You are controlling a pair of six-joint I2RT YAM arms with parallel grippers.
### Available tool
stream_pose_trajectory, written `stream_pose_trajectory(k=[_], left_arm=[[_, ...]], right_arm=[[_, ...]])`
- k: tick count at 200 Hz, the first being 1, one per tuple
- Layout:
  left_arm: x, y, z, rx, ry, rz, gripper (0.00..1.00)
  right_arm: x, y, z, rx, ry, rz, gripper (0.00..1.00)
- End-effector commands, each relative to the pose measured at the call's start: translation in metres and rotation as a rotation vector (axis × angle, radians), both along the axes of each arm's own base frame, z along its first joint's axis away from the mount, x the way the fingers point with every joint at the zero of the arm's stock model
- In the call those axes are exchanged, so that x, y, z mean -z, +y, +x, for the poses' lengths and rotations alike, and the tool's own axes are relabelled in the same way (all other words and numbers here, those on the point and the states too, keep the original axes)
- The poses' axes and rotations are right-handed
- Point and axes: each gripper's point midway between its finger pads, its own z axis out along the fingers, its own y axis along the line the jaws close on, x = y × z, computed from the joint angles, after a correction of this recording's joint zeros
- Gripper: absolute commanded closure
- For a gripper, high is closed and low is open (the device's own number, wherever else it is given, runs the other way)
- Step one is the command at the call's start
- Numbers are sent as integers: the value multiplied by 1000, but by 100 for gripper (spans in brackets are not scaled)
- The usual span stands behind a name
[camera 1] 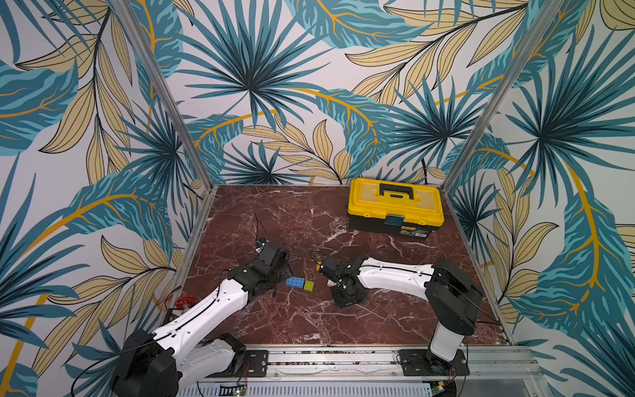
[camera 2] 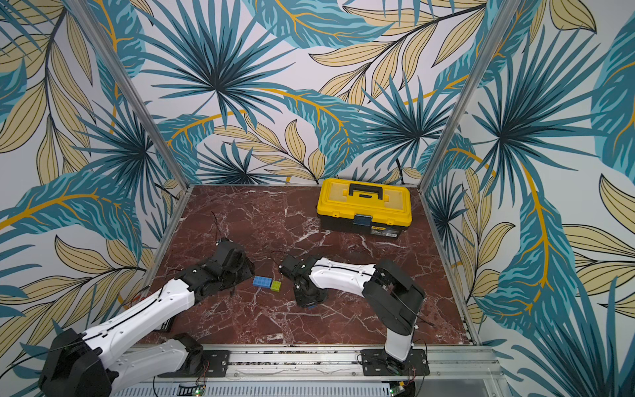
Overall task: Assemble the number 4 with lego
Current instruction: Pick up the lego brick from the center of the board, then assemble the lego brick with the lego brick.
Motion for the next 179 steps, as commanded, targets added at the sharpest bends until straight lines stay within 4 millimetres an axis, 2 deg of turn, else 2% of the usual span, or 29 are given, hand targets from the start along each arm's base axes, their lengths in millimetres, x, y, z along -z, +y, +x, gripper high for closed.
stream_pose_trajectory(k=[1, 23, 46, 76, 115, 141, 145, 179], left_arm=[[4, 2, -3, 6, 4, -1, 49], [3, 2, -3, 12, 1, 2, 49], [1, 1, -2, 21, -5, 4, 49], [0, 0, -1, 28, -7, 1, 49], [4, -2, -3, 49, 8, 10, 49], [7, -3, -3, 58, 19, 11, 49], [7, -3, -3, 60, 19, 10, 49], [10, -5, -3, 69, 23, 9, 49]], right_arm=[[-9, -1, 4, -5, -35, -10, 70], [-35, -6, 19, -15, -124, -24, 73], [-66, -10, 47, 22, -217, -36, 76], [-87, -15, 86, 141, -294, -40, 78], [-82, -22, 115, 328, -358, -80, 78], [-68, -18, 119, 402, -346, -59, 78], [-66, -27, 126, 436, -341, -61, 78], [-52, -33, 131, 492, -300, -42, 78]])
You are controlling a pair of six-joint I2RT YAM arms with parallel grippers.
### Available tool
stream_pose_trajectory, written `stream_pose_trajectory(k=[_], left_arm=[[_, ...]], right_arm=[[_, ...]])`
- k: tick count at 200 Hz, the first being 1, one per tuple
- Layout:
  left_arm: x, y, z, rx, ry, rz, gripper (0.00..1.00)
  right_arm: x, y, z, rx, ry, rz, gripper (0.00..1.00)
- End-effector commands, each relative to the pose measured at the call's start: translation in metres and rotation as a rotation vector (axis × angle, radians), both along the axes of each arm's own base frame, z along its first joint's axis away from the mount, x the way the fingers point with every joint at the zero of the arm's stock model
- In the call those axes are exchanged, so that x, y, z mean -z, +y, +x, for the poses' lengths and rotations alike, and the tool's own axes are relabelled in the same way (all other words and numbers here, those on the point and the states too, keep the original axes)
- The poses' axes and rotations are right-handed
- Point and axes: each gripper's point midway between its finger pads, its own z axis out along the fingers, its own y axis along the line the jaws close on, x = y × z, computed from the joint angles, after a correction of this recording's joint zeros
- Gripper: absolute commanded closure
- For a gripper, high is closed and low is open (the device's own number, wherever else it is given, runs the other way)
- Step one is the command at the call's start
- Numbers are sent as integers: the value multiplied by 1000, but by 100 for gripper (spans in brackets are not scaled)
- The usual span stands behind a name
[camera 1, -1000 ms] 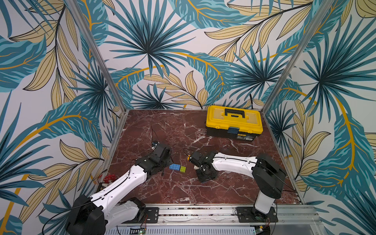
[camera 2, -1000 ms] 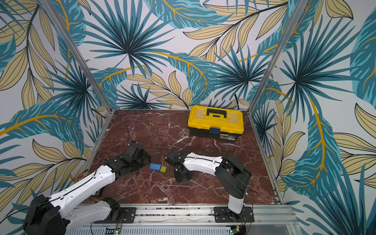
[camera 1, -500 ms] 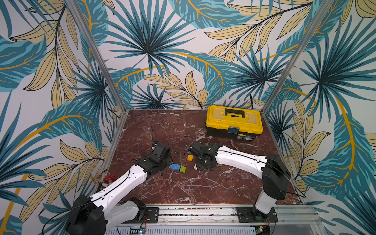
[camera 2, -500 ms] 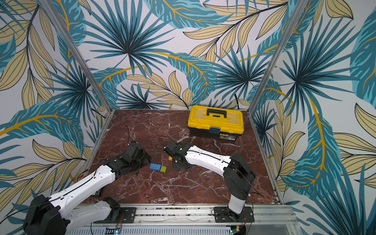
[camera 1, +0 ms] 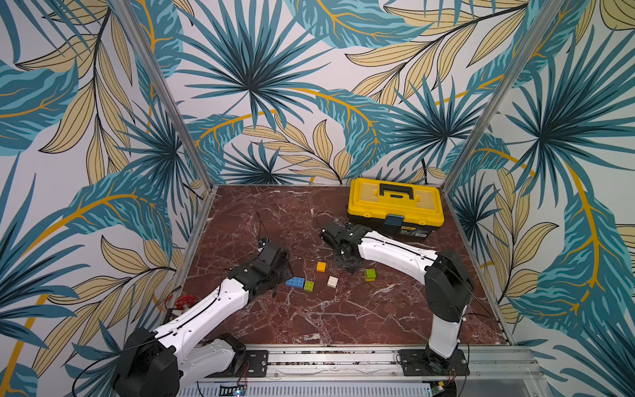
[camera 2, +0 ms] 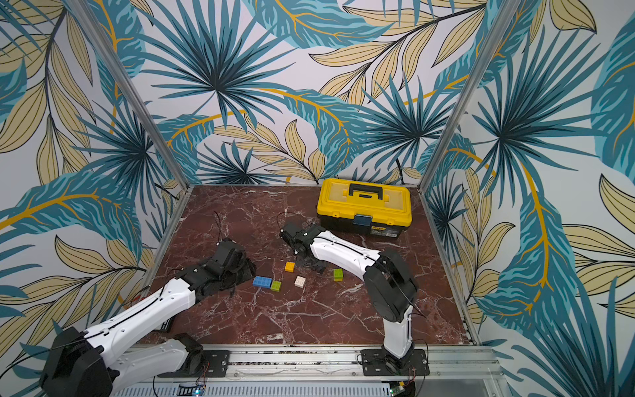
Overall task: Assemble the number 4 with lego
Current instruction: Assemble the lego brick with the lego brick.
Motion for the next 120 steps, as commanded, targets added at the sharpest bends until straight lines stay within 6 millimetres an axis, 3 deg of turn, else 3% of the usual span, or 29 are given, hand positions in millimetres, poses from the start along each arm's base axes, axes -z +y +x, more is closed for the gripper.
stream_pose_trajectory(k=[1, 120], left_arm=[[6, 1, 0, 12, 9, 7, 49], [11, -2, 1, 28, 20, 12, 49]], right_arm=[[8, -9, 3, 80, 13, 17, 78], [34, -14, -5, 195, 45, 62, 78]])
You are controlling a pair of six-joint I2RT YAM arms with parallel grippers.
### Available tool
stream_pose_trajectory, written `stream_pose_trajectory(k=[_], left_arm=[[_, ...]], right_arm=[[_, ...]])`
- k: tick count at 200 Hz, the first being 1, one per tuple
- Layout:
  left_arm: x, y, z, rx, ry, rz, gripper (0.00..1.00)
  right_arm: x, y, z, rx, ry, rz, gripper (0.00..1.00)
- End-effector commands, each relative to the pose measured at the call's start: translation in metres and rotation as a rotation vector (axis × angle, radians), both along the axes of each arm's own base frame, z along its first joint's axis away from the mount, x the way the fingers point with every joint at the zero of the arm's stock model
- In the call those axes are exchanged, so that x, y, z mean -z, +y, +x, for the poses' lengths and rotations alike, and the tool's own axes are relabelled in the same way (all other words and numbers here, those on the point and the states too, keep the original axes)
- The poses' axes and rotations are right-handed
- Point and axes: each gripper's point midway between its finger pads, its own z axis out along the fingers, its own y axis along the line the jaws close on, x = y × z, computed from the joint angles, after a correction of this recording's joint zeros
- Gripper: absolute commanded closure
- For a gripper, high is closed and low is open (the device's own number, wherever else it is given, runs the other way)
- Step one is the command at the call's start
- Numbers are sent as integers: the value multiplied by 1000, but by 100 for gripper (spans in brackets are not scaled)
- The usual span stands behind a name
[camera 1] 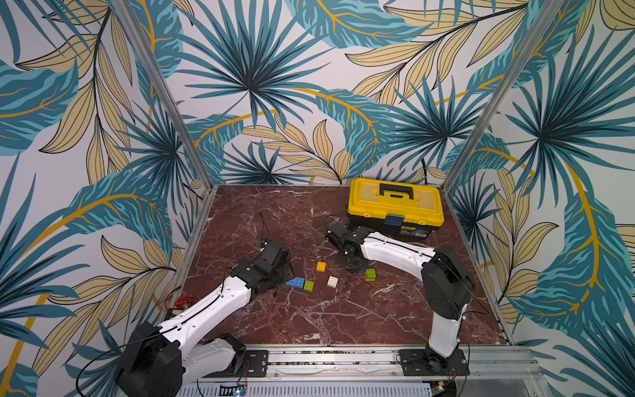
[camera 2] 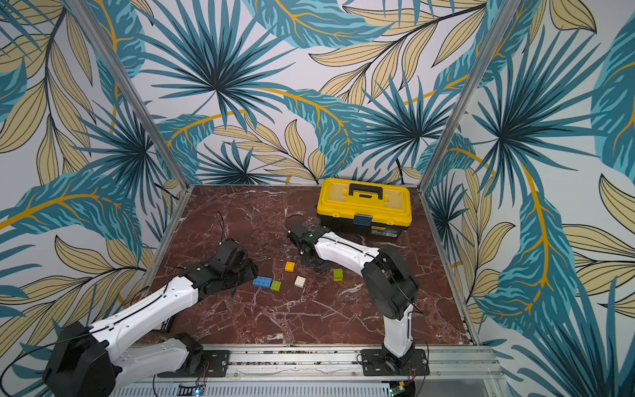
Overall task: Assemble the number 4 with lego
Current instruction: Assemble the lego brick with the lego brick.
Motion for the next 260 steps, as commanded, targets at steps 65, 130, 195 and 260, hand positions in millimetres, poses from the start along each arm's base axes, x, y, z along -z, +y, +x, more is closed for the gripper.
stream_pose_trajectory(k=[65, 130, 195, 260], left_arm=[[1, 1, 4, 5, -6, 6, 49], [1, 1, 6, 6, -3, 7, 48], [3, 2, 6, 0, 4, 7, 48], [7, 4, 3, -5, 16, 12, 48]], right_arm=[[26, -9, -13, 113, 60, 0, 79], [-5, -5, -4, 18, 8, 8, 79], [-27, -8, 7, -281, 46, -73, 78], [-5, -7, 11, -293, 98, -7, 79]])
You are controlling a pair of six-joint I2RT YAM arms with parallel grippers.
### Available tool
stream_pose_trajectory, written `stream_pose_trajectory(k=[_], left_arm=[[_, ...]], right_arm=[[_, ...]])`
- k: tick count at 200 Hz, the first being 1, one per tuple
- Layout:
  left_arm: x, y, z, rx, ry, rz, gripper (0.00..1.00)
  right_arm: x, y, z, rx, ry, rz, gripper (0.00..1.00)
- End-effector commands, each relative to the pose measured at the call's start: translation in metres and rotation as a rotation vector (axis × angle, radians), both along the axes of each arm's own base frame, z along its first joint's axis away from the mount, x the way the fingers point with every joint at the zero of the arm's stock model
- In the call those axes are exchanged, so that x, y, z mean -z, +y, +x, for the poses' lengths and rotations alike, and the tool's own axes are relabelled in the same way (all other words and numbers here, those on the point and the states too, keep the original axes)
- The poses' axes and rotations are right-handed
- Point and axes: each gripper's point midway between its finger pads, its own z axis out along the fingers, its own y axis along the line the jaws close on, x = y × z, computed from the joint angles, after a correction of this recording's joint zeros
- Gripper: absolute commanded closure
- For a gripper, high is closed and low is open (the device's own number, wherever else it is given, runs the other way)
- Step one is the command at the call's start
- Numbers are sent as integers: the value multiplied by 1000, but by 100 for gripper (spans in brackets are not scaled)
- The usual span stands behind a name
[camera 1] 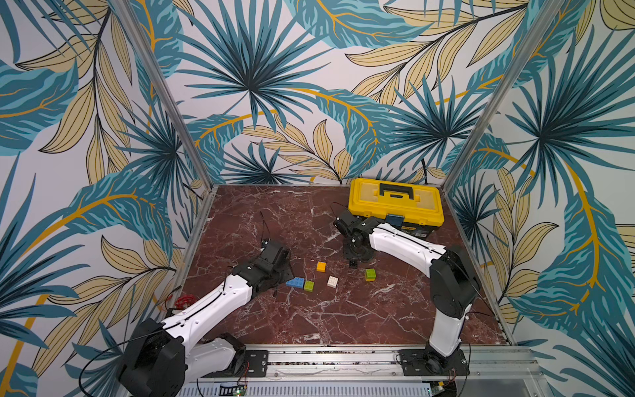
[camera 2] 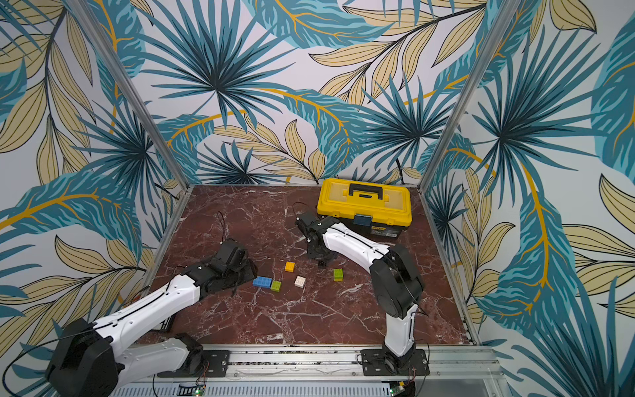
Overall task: Assemble the number 4 with lego
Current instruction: Assemble the lego brick with the lego brick.
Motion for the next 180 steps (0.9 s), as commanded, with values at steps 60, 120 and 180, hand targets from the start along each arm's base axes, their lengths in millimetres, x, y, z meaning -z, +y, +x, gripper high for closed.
stream_pose_trajectory(k=[60, 120, 180], left_arm=[[5, 1, 0, -4, 4, -1, 48], [6, 1, 0, -5, 7, -6, 48], [7, 0, -1, -8, 9, -12, 48]], right_arm=[[33, 0, -14, -41, 105, -10, 79], [42, -5, -14, -50, 132, -18, 78], [56, -2, -18, -65, 178, -9, 78]])
